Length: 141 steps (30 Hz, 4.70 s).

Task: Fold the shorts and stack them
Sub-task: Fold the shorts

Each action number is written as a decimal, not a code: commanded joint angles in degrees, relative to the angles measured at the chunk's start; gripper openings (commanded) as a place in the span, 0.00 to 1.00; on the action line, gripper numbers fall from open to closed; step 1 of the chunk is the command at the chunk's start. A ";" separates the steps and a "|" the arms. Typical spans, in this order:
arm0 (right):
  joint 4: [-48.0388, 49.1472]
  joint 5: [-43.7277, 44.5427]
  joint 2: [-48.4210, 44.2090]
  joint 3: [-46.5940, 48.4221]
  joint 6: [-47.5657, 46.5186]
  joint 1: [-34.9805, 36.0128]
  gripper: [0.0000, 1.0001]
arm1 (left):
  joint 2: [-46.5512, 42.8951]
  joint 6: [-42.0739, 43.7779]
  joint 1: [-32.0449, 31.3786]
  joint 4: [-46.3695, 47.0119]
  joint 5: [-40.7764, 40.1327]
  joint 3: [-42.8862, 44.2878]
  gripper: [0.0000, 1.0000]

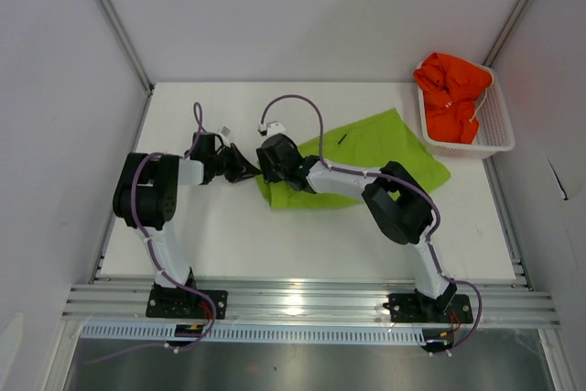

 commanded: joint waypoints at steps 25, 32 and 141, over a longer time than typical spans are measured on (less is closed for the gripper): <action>16.64 -4.51 2.88 -9.65 4.00 1.01 0.44 | -5.93 -8.69 3.35 14.29 4.32 -11.28 0.58; 18.84 -4.68 2.52 -11.41 5.49 0.83 0.42 | -9.45 -12.56 4.32 22.31 2.82 -15.87 0.56; 20.52 -28.06 -7.93 -30.13 15.68 0.04 0.17 | -6.29 0.62 -1.05 -0.27 -6.32 0.91 0.00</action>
